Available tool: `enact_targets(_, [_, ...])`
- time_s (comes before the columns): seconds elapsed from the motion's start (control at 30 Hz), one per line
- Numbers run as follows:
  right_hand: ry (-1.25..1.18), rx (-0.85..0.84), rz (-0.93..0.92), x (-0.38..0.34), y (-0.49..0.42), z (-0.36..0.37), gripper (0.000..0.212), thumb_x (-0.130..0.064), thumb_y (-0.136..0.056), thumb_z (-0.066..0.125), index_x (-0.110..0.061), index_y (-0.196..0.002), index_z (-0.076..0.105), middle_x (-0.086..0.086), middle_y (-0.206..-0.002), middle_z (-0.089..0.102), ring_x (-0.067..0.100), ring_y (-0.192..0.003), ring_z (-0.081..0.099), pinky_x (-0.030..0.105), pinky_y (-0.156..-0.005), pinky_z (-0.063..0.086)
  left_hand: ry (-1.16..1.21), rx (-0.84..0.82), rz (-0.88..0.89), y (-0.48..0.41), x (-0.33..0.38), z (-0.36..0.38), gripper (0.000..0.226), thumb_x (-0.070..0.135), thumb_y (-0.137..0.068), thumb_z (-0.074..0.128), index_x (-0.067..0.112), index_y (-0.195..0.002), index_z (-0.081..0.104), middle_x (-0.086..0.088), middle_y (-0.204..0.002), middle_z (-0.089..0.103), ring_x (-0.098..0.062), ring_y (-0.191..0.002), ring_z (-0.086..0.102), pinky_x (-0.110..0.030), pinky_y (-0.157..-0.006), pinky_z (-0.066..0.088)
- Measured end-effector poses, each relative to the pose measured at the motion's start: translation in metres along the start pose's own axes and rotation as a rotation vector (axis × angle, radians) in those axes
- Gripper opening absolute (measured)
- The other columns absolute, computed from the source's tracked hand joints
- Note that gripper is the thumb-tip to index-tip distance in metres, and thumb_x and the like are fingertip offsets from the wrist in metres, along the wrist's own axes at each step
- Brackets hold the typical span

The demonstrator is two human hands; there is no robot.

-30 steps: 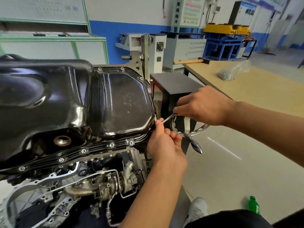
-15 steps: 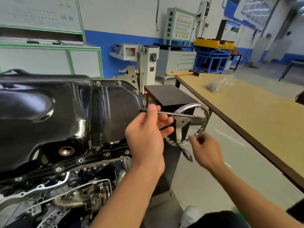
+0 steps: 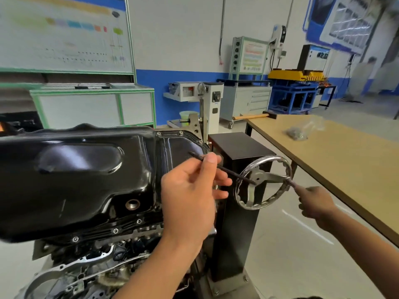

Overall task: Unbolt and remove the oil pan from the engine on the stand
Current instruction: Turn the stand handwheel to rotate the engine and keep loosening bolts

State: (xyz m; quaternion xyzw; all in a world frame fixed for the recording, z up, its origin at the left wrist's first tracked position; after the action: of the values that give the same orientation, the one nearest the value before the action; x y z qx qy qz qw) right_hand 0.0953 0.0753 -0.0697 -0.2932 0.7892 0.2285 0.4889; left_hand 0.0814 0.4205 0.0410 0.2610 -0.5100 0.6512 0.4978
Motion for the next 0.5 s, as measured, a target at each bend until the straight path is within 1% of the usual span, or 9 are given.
enact_targets(0.1, [0.044, 0.063, -0.198, -0.041, 0.007, 0.005, 0.043, -0.032, -0.101, 0.05, -0.005, -0.068, 0.053, 0.009, -0.06, 0.046, 0.023, -0.056, 0.041, 0.034, -0.056, 0.035, -0.028, -0.035, 0.037, -0.003, 0.012, 0.006, 0.023, 0.021, -0.095, 0.061, 0.016, -0.08, 0.076, -0.004, -0.064, 0.068, -0.016, -0.064, 0.071, -0.021, -0.05, 0.053])
enact_targets(0.17, [0.148, 0.125, -0.327, -0.057, 0.017, 0.016, 0.041, -0.032, -0.103, 0.046, -0.006, -0.072, 0.056, 0.007, -0.064, 0.054, 0.022, -0.057, 0.048, 0.029, -0.054, 0.036, -0.044, -0.051, 0.045, -0.004, 0.014, 0.011, 0.021, 0.02, -0.096, 0.061, 0.016, -0.083, 0.076, -0.003, -0.064, 0.069, -0.016, -0.065, 0.071, -0.021, -0.051, 0.053])
enact_targets(0.2, [0.194, 0.165, -0.39, -0.061, 0.021, 0.02, 0.039, -0.032, -0.103, 0.045, -0.009, -0.074, 0.056, 0.005, -0.067, 0.056, 0.02, -0.059, 0.051, 0.028, -0.053, 0.034, -0.055, -0.058, 0.045, -0.005, 0.015, 0.012, 0.02, 0.02, -0.097, 0.061, 0.015, -0.084, 0.076, -0.003, -0.064, 0.069, -0.016, -0.065, 0.072, -0.021, -0.051, 0.054])
enact_targets(0.27, [0.248, 0.237, -0.474, -0.062, 0.026, 0.024, 0.035, -0.032, -0.104, 0.043, -0.011, -0.081, 0.057, 0.005, -0.072, 0.058, 0.017, -0.064, 0.052, 0.031, -0.056, 0.033, -0.069, -0.063, 0.044, -0.005, 0.013, 0.011, 0.02, 0.019, -0.096, 0.061, 0.016, -0.084, 0.076, -0.004, -0.064, 0.069, -0.017, -0.065, 0.072, -0.022, -0.051, 0.054])
enact_targets(0.33, [0.242, 0.307, -0.452, -0.054, 0.018, 0.015, 0.032, -0.033, -0.105, 0.041, -0.011, -0.087, 0.058, 0.008, -0.078, 0.06, 0.015, -0.064, 0.05, 0.031, -0.055, 0.032, -0.076, -0.058, 0.045, -0.004, 0.009, 0.005, 0.022, 0.02, -0.096, 0.061, 0.017, -0.081, 0.077, -0.004, -0.064, 0.068, -0.017, -0.064, 0.071, -0.023, -0.052, 0.055])
enact_targets(0.37, [0.25, 0.317, -0.406, -0.044, 0.014, 0.009, 0.031, -0.031, -0.105, 0.04, -0.012, -0.088, 0.057, 0.011, -0.081, 0.061, 0.016, -0.064, 0.05, 0.031, -0.055, 0.033, -0.089, -0.055, 0.047, -0.003, 0.007, 0.001, 0.022, 0.02, -0.096, 0.062, 0.018, -0.08, 0.077, -0.004, -0.064, 0.069, -0.017, -0.064, 0.071, -0.023, -0.052, 0.055])
enact_targets(0.4, [0.287, 0.302, -0.338, -0.03, 0.009, 0.005, 0.03, -0.029, -0.105, 0.038, -0.012, -0.088, 0.057, 0.015, -0.085, 0.063, 0.021, -0.064, 0.05, 0.032, -0.057, 0.035, -0.109, -0.051, 0.051, -0.003, 0.005, -0.002, 0.021, 0.021, -0.096, 0.062, 0.02, -0.08, 0.076, -0.004, -0.065, 0.069, -0.017, -0.065, 0.071, -0.022, -0.052, 0.055])
enact_targets(0.47, [0.495, 0.155, -0.222, 0.003, 0.01, 0.017, 0.029, -0.024, -0.107, 0.035, -0.012, -0.087, 0.053, 0.023, -0.096, 0.067, 0.03, -0.072, 0.052, 0.035, -0.065, 0.039, -0.166, -0.043, 0.063, -0.005, 0.002, -0.01, 0.021, 0.023, -0.095, 0.061, 0.024, -0.081, 0.076, -0.004, -0.066, 0.07, -0.016, -0.065, 0.071, -0.023, -0.054, 0.056])
enact_targets(0.5, [0.61, 0.041, -0.218, 0.016, 0.023, 0.036, 0.027, -0.022, -0.108, 0.035, -0.013, -0.087, 0.05, 0.022, -0.1, 0.068, 0.031, -0.077, 0.056, 0.034, -0.068, 0.04, -0.203, -0.041, 0.075, -0.007, 0.0, -0.014, 0.021, 0.024, -0.096, 0.061, 0.026, -0.08, 0.075, -0.004, -0.066, 0.07, -0.017, -0.065, 0.071, -0.025, -0.055, 0.057])
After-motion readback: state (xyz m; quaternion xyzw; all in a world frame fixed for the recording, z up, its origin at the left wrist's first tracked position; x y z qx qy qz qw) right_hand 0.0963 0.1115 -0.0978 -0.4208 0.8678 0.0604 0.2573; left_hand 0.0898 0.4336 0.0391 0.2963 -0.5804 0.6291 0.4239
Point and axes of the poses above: each hand's wrist, its own y-axis away from the middle knuckle, its own z-axis out of the palm, x = y × z, the point moved 6 cm from there along -y, towards the middle knuckle
